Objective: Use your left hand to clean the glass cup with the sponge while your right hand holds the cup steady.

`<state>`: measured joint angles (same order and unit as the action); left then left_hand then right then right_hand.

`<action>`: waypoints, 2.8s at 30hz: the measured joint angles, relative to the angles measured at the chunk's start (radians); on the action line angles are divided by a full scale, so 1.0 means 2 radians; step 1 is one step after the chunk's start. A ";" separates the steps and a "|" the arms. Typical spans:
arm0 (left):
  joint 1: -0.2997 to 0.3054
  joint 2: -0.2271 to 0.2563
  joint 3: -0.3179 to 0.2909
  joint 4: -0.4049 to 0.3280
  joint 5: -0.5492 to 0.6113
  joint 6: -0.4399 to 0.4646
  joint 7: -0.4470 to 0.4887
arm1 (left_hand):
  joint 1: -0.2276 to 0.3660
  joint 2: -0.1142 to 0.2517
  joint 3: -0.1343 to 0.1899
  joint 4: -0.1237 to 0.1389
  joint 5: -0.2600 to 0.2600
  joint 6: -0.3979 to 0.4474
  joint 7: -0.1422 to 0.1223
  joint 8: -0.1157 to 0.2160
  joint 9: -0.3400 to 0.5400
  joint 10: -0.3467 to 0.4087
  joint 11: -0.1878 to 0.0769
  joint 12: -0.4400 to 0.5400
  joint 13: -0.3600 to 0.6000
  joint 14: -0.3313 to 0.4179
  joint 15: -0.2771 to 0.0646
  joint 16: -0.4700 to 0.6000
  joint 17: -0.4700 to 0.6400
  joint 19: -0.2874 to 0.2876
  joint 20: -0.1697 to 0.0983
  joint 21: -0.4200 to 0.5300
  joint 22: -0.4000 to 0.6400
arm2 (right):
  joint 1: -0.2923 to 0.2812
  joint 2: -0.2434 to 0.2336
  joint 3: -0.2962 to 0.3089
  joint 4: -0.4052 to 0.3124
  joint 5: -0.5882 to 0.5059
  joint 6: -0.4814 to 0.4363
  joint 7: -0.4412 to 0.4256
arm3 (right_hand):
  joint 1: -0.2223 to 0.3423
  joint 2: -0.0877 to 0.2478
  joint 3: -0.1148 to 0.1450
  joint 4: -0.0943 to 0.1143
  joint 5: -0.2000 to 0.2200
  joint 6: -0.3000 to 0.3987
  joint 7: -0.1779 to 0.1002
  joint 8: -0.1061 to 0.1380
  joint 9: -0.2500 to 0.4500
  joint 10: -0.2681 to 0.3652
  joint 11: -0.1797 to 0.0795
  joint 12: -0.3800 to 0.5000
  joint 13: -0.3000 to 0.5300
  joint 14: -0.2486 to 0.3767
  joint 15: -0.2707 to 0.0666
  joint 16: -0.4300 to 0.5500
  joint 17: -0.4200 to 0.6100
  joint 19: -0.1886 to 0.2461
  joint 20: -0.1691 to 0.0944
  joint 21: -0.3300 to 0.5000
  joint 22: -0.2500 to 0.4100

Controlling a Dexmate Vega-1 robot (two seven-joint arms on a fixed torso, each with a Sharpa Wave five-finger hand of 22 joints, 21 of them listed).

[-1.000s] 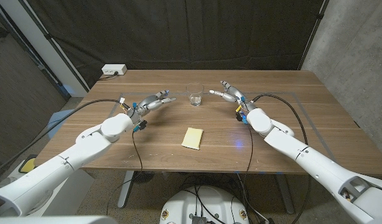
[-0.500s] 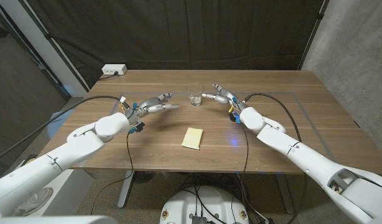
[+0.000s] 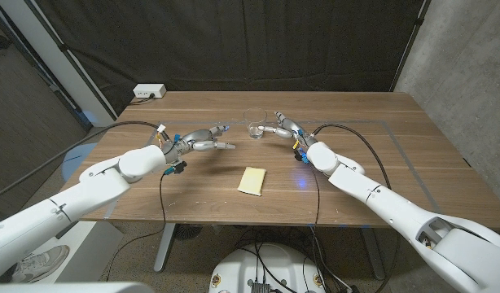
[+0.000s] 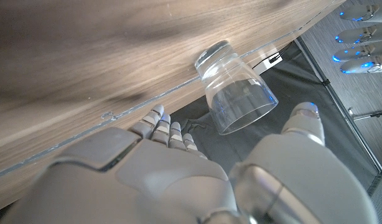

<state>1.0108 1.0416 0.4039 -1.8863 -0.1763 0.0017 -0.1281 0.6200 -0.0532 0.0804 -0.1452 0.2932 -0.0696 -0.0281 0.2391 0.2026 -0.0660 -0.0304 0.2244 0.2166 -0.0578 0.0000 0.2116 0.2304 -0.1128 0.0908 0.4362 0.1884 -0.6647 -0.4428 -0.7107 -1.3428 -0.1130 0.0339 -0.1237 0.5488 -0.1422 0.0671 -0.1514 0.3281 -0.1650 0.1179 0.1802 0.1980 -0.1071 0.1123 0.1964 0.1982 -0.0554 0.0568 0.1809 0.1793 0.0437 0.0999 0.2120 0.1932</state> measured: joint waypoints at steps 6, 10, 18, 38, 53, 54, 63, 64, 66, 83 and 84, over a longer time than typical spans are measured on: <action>0.002 0.011 -0.003 -0.012 0.002 0.000 -0.009 | 0.003 0.003 0.000 0.000 0.000 0.002 0.002 0.000 0.002 0.002 -0.001 0.003 0.000 0.002 -0.002 0.000 0.000 0.003 -0.003 0.000 0.000 | 0.008 0.015 -0.006 0.024 -0.004 0.008 -0.008 | 0.011 0.001 -0.006 0.001 0.008 0.000 0.000 0.002 0.002 -0.010 0.004 0.000 0.002 -0.013 -0.003 -0.002 0.000 0.006 0.037 0.000 0.000; 0.004 0.015 -0.006 -0.016 0.002 0.000 -0.012 | 0.008 0.003 0.000 0.000 0.000 0.002 0.002 0.000 0.002 0.004 0.000 0.003 0.000 0.002 -0.002 0.000 0.002 0.003 -0.003 0.000 0.000 | 0.014 0.024 -0.009 0.039 -0.005 0.012 -0.008 | 0.017 0.002 -0.006 0.001 0.012 -0.002 -0.002 0.004 0.002 -0.014 0.003 0.000 0.002 -0.016 -0.005 -0.002 0.000 0.008 0.044 0.000 -0.001; 0.018 0.026 -0.017 -0.029 -0.001 0.001 -0.012 | 0.011 0.006 0.000 0.000 0.004 0.011 0.005 0.003 0.002 0.006 -0.002 0.003 0.002 0.002 -0.002 0.000 0.002 0.005 -0.005 0.000 0.002 | 0.028 0.047 -0.017 0.076 -0.013 0.018 -0.016 | 0.023 0.002 -0.018 0.007 0.020 -0.003 -0.007 0.006 0.002 -0.023 0.006 0.000 0.002 -0.031 0.016 -0.002 0.000 -0.040 0.042 -0.015 -0.001; 0.031 0.034 -0.027 -0.035 -0.009 0.005 -0.009 | 0.018 0.002 0.000 0.000 0.004 0.013 0.008 0.003 0.005 0.006 -0.001 0.004 0.004 0.002 -0.002 0.000 0.002 0.005 -0.005 -0.004 0.002 | 0.062 0.095 -0.029 0.164 -0.025 0.055 -0.031 | 0.020 0.000 -0.039 0.012 0.035 -0.003 -0.007 0.006 0.003 -0.032 0.008 0.002 0.002 -0.043 0.015 0.002 0.002 -0.044 0.020 -0.004 -0.003; 0.026 0.029 -0.026 -0.022 -0.014 0.000 -0.015 | 0.014 0.005 -0.004 0.004 0.004 0.013 0.008 0.003 0.005 0.006 -0.001 0.004 0.005 0.000 -0.004 0.000 0.005 0.003 -0.008 -0.006 0.002 | 0.097 0.147 -0.035 0.266 -0.032 0.107 -0.062 | 0.035 0.003 -0.047 0.009 0.043 -0.003 -0.013 0.008 0.005 -0.032 0.008 0.007 0.002 -0.029 0.006 0.004 0.002 -0.015 -0.005 0.005 -0.001; 0.023 0.027 -0.025 -0.017 -0.014 0.000 -0.015 | 0.014 0.005 -0.004 0.004 0.004 0.013 0.008 0.003 0.005 0.006 -0.001 0.004 0.005 0.000 -0.004 0.000 0.005 0.003 -0.008 -0.006 0.002 | 0.100 0.150 -0.035 0.274 -0.034 0.123 -0.066 | 0.037 0.005 -0.047 0.009 0.043 -0.003 -0.013 0.008 0.005 -0.032 0.008 0.007 0.002 -0.027 0.004 0.004 0.002 -0.014 -0.006 0.005 -0.001; 0.016 0.023 -0.021 -0.008 -0.018 -0.005 -0.021 | 0.014 0.005 -0.006 0.006 0.004 0.016 0.011 0.003 0.005 0.006 -0.001 0.004 0.004 -0.002 -0.002 0.000 0.005 0.005 -0.011 -0.006 0.002 | 0.119 0.178 -0.037 0.329 -0.039 0.139 -0.081 | 0.061 0.016 -0.050 0.006 0.051 0.009 -0.040 0.025 0.005 -0.030 0.000 0.013 0.005 -0.007 -0.002 0.012 0.002 -0.012 -0.008 0.008 0.000; 0.016 0.023 -0.021 -0.008 -0.019 -0.006 -0.022 | 0.014 0.005 -0.006 0.006 0.005 0.016 0.011 0.003 0.005 0.006 -0.001 0.004 0.004 -0.002 -0.002 0.000 0.005 0.005 -0.011 -0.006 0.002 | 0.123 0.183 -0.037 0.339 -0.039 0.139 -0.081 | 0.065 0.020 -0.050 0.006 0.052 0.017 -0.046 0.029 0.005 -0.026 -0.003 0.016 0.005 -0.004 0.000 0.012 0.003 -0.013 -0.007 0.008 0.000; 0.016 0.023 -0.021 -0.008 -0.020 -0.008 -0.023 | 0.014 0.005 -0.006 0.006 0.008 0.016 0.011 0.003 0.005 0.006 -0.001 0.004 0.004 -0.002 -0.002 0.000 0.005 0.005 -0.011 -0.006 0.002 | 0.127 0.192 -0.037 0.355 -0.039 0.139 -0.081 | 0.076 0.024 -0.050 0.006 0.054 0.034 -0.053 0.033 0.005 -0.017 -0.015 0.021 0.005 0.003 -0.006 0.012 0.005 -0.013 -0.007 0.008 0.000; -0.006 0.012 -0.010 0.016 -0.024 -0.011 -0.031 | 0.014 0.005 -0.011 0.011 0.008 0.016 0.011 0.003 0.005 0.000 0.005 0.004 0.007 -0.006 -0.001 0.000 0.007 0.005 -0.011 -0.006 0.002 | 0.160 0.240 -0.032 0.459 -0.011 0.167 -0.124 | 0.151 0.082 -0.039 0.010 0.040 0.212 -0.080 0.094 -0.001 0.077 -0.093 0.053 0.005 0.064 -0.040 0.013 0.007 0.033 -0.048 0.016 0.005; -0.009 0.011 -0.009 0.017 -0.024 -0.011 -0.032 | 0.014 0.005 -0.011 0.011 0.008 0.016 0.011 0.003 0.006 0.000 0.005 0.004 0.007 -0.006 -0.001 0.000 0.007 0.005 -0.011 -0.009 0.002 | 0.161 0.242 -0.032 0.463 -0.002 0.168 -0.123 | 0.150 0.083 -0.039 0.010 0.036 0.223 -0.072 0.099 -0.001 0.090 -0.105 0.058 0.005 0.077 -0.044 0.015 0.007 0.044 -0.051 0.018 0.005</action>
<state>0.9934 1.0626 0.3869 -1.8516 -0.2247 -0.0195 -0.1919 0.6484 -0.0423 0.0581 -0.1227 0.3084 -0.0373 -0.0069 0.2454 0.2142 -0.0662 -0.0196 0.2325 0.2305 -0.0704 -0.0016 0.2115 0.2443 -0.1021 0.0695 0.4185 0.1931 -0.3431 0.0419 -0.7738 -0.4163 -0.1179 0.3689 -0.3696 0.8488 0.0235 -0.0105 -0.1306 0.4009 0.2807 -0.0271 0.3778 0.1951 0.0735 -0.0974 0.3133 0.2090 0.0979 -0.0319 0.2103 0.1934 0.1310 -0.0022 0.2480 0.2025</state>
